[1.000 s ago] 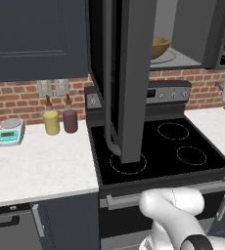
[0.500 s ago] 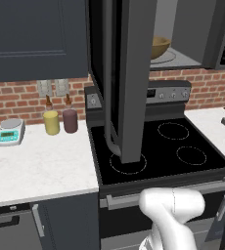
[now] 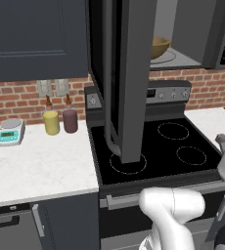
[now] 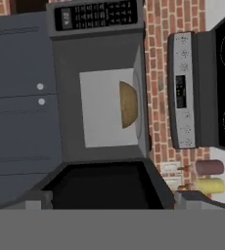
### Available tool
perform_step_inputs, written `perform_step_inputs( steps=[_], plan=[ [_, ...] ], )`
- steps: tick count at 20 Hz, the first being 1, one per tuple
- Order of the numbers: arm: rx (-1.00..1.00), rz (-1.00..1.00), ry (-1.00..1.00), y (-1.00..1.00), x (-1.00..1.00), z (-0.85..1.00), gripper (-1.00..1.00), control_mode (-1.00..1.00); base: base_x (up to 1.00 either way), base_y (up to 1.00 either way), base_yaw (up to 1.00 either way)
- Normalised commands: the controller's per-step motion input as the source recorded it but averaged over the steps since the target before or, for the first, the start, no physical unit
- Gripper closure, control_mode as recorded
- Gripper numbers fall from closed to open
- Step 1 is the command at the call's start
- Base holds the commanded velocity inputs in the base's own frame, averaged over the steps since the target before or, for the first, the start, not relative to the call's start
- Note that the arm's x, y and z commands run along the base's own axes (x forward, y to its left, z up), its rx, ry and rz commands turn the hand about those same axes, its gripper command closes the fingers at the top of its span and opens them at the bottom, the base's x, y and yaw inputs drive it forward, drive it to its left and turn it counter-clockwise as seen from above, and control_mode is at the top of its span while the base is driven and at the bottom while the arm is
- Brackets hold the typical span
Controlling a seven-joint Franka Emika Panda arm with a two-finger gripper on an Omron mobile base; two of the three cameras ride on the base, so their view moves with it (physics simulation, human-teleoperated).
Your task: Open the microwave, place the bowl with waffle inside the microwave, then close the microwave door and turn it on.
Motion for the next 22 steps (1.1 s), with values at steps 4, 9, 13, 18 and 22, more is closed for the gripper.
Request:
perform_step_inputs(
  steps=[4, 9, 13, 18, 22],
  plan=[
    [0.0, -0.03, -0.06, 0.98, -0.47, -0.16, -1.0, -1.0, 0.0, 0.0, 0.0],
    [0.0, -0.04, -0.22, 0.85, -0.25, -0.63, -1.0, -1.0, 0.0, 0.0, 0.0],
    [0.04, -0.03, -0.28, 0.7, -0.05, -0.67, -1.0, -1.0, 0.0, 0.0, 0.0],
    [0.12, -0.01, -0.25, 0.34, 0.0, -0.68, -1.0, -1.0, 0.0, 0.0, 0.0],
    [0.16, 0.0, -0.16, 0.3, 0.16, -0.83, -1.0, -1.0, 0.0, 0.0, 0.0]
  ],
)
